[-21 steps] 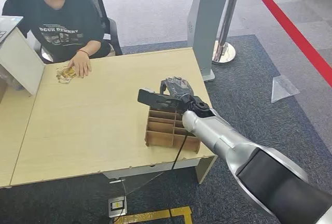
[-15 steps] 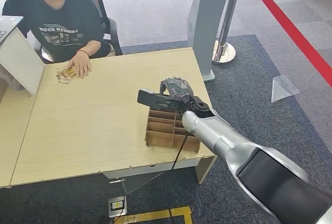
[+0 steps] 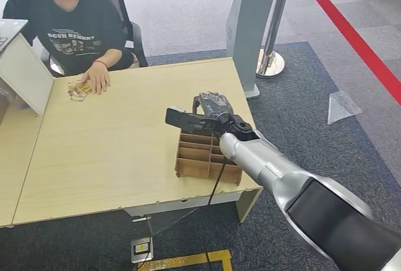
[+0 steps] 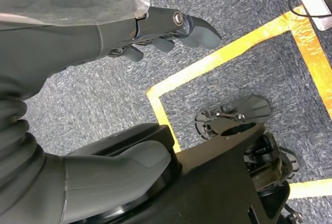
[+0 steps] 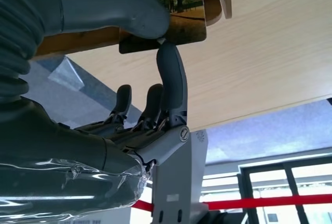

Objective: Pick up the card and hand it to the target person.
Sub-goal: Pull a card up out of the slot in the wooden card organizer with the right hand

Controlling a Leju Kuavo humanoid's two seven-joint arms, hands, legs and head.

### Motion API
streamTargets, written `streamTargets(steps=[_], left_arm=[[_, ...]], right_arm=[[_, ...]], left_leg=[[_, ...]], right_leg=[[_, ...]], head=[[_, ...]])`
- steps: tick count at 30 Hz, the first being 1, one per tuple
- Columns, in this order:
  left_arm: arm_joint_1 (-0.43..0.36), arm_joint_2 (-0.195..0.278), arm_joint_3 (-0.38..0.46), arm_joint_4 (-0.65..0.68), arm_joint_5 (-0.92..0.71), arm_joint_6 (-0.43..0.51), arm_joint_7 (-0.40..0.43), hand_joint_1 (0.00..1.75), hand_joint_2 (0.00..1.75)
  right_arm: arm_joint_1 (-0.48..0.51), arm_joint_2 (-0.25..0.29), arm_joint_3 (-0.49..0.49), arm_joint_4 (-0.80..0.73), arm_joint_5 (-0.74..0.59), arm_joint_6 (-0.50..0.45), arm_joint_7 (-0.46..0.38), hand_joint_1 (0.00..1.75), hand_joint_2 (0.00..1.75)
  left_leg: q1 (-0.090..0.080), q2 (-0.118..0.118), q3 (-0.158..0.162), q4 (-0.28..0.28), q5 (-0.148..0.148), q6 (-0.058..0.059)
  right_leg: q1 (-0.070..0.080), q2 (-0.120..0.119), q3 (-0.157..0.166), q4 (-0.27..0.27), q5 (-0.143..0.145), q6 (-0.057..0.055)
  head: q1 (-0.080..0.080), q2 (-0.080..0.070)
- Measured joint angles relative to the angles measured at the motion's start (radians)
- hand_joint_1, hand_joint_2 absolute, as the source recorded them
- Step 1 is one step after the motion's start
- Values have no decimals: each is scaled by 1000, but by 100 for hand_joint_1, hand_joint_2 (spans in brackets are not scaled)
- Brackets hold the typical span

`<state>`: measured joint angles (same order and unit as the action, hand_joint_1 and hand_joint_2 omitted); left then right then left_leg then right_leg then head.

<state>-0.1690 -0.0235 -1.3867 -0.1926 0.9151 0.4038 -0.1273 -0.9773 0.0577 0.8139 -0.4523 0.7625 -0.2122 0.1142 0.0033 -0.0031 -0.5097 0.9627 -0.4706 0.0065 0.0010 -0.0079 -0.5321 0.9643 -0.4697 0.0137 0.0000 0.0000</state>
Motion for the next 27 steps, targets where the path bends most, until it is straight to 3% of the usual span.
streamTargets(steps=[2, 7, 15, 22, 27], left_arm=[[0, 0, 0, 0, 0, 0, 0, 0, 175], [1, 1, 0, 0, 1, -1, 1, 0, 175], [4, 2, 2, 0, 3, 2, -3, 0, 175], [5, 2, 2, -1, 4, 2, -3, 0, 175], [5, 1, 2, -1, 4, 1, -3, 0, 175]], right_arm=[[-1, 0, -1, 0, 1, -1, 0, 76, 175], [-4, 2, 0, 1, 2, 4, -1, 90, 175], [10, 1, -1, 6, 4, 5, -7, 90, 175], [21, -2, 2, 6, 9, 8, -6, 67, 175], [22, -3, 4, 7, 11, 9, -6, 77, 175]], left_leg=[[0, 0, 0, 0, 0, 0], [0, 0, 0, 0, 0, 0], [0, 0, 0, -1, 1, 0], [0, -1, 1, -1, 0, 0], [0, -1, 1, -1, 0, 0]], right_leg=[[0, 0, 0, 0, 0, 0], [0, 0, 0, 0, 0, 0], [0, 0, 0, -1, 1, 0], [0, -1, 1, -1, 0, 0], [0, -1, 1, -1, 0, 0]], head=[[0, 0], [0, 0], [0, 0], [0, 0], [0, 0]])
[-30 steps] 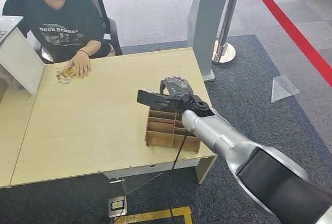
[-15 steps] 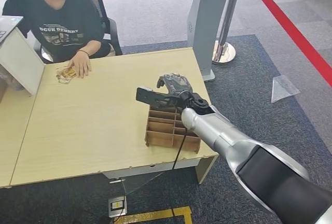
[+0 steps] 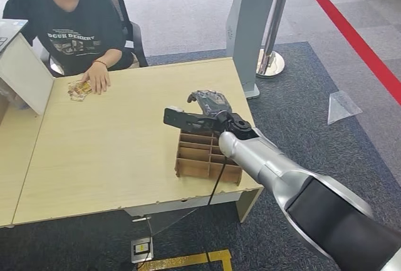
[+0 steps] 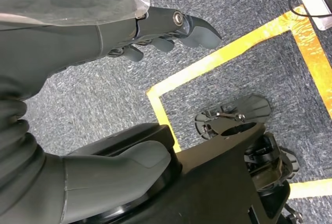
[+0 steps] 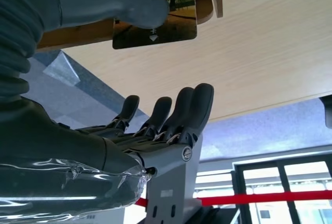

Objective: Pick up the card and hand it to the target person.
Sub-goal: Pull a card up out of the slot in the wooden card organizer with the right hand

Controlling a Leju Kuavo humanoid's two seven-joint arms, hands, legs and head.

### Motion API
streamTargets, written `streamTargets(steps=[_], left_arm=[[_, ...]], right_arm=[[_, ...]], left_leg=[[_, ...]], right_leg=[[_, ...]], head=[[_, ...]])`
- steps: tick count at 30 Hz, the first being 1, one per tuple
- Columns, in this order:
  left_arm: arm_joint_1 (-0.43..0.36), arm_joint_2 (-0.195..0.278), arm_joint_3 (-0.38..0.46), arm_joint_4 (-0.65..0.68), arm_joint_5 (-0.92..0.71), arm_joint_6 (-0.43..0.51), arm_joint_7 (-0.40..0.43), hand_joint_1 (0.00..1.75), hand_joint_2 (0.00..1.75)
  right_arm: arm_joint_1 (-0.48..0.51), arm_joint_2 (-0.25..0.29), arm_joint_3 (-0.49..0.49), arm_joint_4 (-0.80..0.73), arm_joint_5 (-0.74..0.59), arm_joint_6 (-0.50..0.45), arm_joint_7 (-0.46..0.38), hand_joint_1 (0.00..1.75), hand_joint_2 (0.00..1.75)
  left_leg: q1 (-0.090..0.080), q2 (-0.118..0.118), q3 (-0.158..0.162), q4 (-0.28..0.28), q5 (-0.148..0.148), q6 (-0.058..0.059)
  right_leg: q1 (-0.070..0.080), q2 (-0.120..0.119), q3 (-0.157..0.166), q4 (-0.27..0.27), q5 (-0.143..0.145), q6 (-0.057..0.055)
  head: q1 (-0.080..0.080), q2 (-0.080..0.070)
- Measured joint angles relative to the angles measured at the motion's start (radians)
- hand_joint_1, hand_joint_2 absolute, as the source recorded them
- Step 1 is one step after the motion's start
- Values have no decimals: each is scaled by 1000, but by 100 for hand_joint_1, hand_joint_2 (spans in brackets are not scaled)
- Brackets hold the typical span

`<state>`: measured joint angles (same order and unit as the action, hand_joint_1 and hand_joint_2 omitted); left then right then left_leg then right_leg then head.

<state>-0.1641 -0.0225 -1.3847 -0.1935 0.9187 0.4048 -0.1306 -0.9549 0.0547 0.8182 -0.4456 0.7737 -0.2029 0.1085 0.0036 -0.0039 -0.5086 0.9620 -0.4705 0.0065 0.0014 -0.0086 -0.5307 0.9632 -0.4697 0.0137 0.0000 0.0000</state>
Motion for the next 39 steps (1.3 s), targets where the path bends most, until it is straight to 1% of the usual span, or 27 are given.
streamTargets(steps=[5, 10, 14, 21, 29, 37, 39], left_arm=[[0, -2, 1, -1, 1, 0, -1, 0, 175], [0, -2, 2, -1, 2, 0, -1, 0, 175], [0, -2, 3, 0, 2, 0, -2, 0, 175], [-1, -2, 3, 0, 3, 2, -4, 0, 175], [-3, -2, 2, 0, 2, 2, -6, 0, 175], [-2, -2, 3, 0, 3, 3, -9, 0, 175], [-3, -2, 3, 0, 3, 3, -10, 0, 175]], right_arm=[[5, 1, 5, 1, 5, 3, 0, 79, 175], [9, -1, 8, 2, 8, 2, -1, 95, 175], [13, 0, 9, 1, 8, 4, -2, 84, 175], [19, -5, 9, -7, 13, 5, -1, 89, 175], [25, -9, 11, -13, 20, 8, 1, 75, 175], [28, -15, 7, -21, 26, 19, -5, 80, 175], [29, -16, 8, -21, 28, 21, -6, 78, 175]], left_leg=[[0, 0, 0, 0, 0, 0], [0, 0, 0, 0, 0, 0], [0, 0, 0, -1, 1, 0], [0, 0, 0, -1, 1, 0], [0, 0, 0, 0, 0, 0], [0, 0, -1, 0, 1, 0], [0, -1, -1, 0, 0, 0]], right_leg=[[0, 0, 0, 0, 0, 0], [0, 0, 0, 0, 0, 0], [0, 0, 0, 0, 1, 0], [0, 0, 0, 0, 1, 0], [0, 0, 0, 0, 0, 0], [0, 0, -1, 0, 1, 0], [0, 0, 0, 0, 0, 0]], head=[[0, 0], [0, 0], [0, 0], [0, 0], [0, 0], [0, 0], [0, 0]])
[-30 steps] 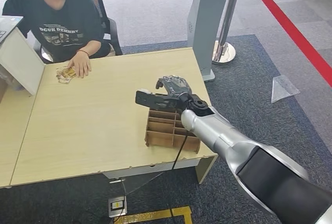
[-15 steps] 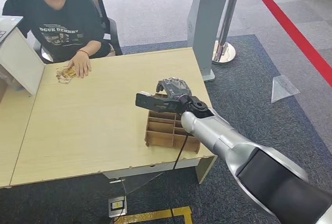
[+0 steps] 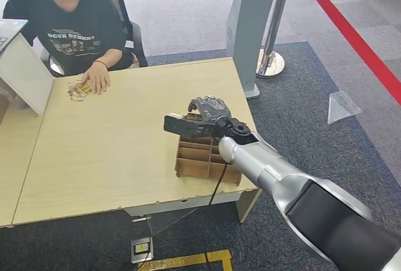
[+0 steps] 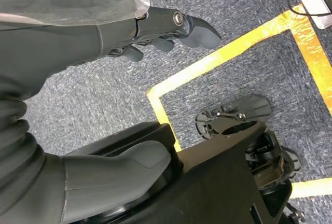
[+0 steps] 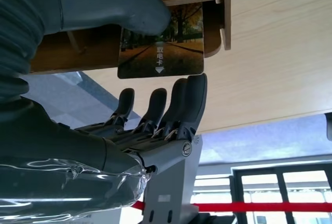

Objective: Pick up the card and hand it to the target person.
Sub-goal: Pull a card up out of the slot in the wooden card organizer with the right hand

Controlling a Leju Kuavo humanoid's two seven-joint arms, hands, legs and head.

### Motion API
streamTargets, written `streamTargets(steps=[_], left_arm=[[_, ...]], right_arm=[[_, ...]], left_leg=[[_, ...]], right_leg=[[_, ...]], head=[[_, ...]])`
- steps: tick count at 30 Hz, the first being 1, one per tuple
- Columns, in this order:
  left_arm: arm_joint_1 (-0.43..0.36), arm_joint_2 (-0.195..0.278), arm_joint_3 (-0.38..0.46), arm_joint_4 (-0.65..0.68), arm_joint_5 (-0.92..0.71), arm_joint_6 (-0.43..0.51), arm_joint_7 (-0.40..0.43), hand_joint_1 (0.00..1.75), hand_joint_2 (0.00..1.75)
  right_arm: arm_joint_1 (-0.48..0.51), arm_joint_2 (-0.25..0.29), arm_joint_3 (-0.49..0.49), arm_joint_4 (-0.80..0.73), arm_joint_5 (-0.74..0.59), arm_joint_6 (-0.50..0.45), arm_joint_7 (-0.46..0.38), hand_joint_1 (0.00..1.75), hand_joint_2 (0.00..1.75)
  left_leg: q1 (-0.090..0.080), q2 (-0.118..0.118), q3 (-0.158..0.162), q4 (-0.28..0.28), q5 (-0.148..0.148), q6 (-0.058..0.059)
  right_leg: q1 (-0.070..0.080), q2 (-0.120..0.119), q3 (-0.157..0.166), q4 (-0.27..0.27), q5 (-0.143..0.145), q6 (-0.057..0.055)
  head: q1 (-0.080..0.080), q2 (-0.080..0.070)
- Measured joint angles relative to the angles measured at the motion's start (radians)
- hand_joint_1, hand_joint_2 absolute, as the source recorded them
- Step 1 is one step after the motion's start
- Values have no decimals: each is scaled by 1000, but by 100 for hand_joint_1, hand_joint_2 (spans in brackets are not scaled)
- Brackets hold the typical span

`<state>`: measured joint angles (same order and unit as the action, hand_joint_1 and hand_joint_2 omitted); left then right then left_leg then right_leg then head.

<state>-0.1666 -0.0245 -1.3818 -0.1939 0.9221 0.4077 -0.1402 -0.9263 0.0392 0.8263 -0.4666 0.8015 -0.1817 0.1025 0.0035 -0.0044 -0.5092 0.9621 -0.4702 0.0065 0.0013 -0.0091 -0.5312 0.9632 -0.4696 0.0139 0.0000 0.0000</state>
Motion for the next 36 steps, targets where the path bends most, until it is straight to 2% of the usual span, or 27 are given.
streamTargets(steps=[2, 3, 6, 7, 24, 29, 36], left_arm=[[0, 0, 1, 0, 1, 0, -1, 0, 175], [0, 0, 1, 0, 1, 1, -1, 0, 175], [-1, -1, 1, 0, 1, 1, -2, 0, 175], [-1, -1, 1, 0, 1, 0, -2, 0, 175], [-7, 0, -6, 1, -4, -7, 9, 0, 175], [-14, 1, -10, 1, -7, -12, 10, 0, 175], [-25, 1, -17, 2, -11, -21, 13, 0, 175]], right_arm=[[0, 0, 0, 0, 0, 1, -1, 82, 175], [0, 0, 0, -1, 0, 2, -2, 96, 175], [-1, 0, 0, -4, 1, 2, -5, 161, 175], [-2, 0, 0, -5, 1, 2, -6, 170, 175], [-28, 4, -5, -21, 2, 24, -20, 175, 175], [-57, -1, -28, -28, -51, 92, -84, 175, 175], [-141, -13, -10, -33, -115, 276, -174, 175, 175]], left_leg=[[0, 0, 0, 0, 0, 0], [0, 0, 0, 0, 0, 0], [0, 0, 0, 0, 0, 0], [0, 0, 0, 0, 0, 0], [0, 1, -1, 1, 0, 0], [0, 1, -2, 1, 0, 0], [-1, 1, -3, 2, 0, 0]], right_leg=[[0, 0, 0, 0, 0, 0], [0, 0, 0, 0, 0, 0], [0, 0, 0, 0, 0, 0], [0, 0, 0, 0, 0, 0], [0, 1, -2, 1, 0, 0], [0, 1, -2, 2, 0, 0], [-1, 1, -4, 3, 0, 0]], head=[[0, 0], [0, 0], [0, 0], [0, 0], [0, 0], [0, 0], [0, 0]])
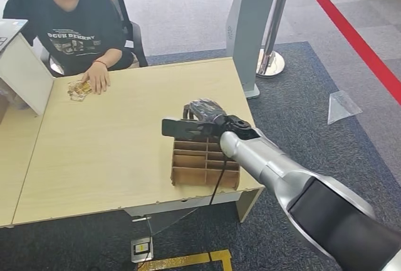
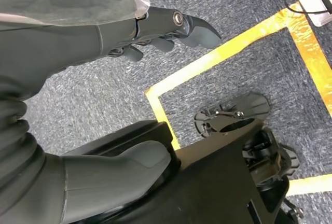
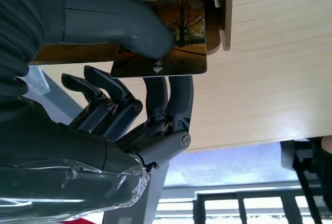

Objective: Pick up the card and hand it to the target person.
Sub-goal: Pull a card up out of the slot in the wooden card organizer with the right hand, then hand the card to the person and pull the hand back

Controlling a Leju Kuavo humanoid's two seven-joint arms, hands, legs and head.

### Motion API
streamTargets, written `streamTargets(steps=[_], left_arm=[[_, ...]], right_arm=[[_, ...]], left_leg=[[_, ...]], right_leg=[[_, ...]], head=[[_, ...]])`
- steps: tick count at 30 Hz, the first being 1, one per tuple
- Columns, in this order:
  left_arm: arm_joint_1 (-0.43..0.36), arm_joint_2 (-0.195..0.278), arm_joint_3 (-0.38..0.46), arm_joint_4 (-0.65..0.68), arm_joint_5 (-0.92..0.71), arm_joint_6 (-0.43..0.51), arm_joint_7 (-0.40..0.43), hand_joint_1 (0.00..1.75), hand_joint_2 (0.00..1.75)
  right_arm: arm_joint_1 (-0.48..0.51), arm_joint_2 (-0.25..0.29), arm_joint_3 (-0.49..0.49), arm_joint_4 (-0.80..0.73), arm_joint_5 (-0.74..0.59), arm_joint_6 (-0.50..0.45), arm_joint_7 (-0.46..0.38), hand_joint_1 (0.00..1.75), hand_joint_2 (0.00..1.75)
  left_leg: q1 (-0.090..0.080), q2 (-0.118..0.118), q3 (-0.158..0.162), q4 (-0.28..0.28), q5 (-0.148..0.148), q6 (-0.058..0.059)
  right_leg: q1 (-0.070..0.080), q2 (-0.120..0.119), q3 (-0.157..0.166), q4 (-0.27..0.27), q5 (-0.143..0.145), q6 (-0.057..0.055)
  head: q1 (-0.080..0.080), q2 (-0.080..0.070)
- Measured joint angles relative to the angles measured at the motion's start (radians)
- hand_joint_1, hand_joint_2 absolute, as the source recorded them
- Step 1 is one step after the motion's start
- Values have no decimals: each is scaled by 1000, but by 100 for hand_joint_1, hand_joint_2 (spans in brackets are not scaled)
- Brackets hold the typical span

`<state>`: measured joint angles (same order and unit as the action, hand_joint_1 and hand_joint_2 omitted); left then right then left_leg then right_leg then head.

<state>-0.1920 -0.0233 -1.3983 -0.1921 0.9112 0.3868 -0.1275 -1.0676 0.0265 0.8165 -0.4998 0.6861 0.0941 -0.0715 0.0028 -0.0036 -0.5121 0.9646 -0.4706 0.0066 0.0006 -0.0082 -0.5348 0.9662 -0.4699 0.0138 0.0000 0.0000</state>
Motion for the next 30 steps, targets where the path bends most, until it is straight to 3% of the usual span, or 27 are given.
streamTargets(steps=[7, 12, 16, 30], left_arm=[[-4, -2, 8, 0, 9, 1, -7, 0, 175], [-4, -3, 12, 0, 13, 3, -14, 0, 175], [-6, 0, 20, 1, 21, 7, -15, 0, 175], [12, 9, 32, 1, 36, 19, -19, 0, 175]], right_arm=[[-100, 14, 35, -5, -25, 102, -8, 175, 175], [-116, 32, 58, -13, -30, 105, -1, 167, 175], [-98, 38, 72, -11, -41, 88, -3, 175, 175], [-88, 37, 86, -19, -81, 62, -28, 175, 175]], left_leg=[[0, 2, 0, 0, 0, 0], [0, 2, 1, -1, 0, 0], [0, 2, 2, -2, 0, 0], [1, 2, 3, -2, 0, 0]], right_leg=[[0, 1, -1, 0, 0, 0], [0, 2, 1, -1, 0, 0], [0, 2, 2, -2, 1, 0], [1, 1, 3, -3, 1, 0]], head=[[0, 0], [0, 0], [0, 0], [0, 0]])
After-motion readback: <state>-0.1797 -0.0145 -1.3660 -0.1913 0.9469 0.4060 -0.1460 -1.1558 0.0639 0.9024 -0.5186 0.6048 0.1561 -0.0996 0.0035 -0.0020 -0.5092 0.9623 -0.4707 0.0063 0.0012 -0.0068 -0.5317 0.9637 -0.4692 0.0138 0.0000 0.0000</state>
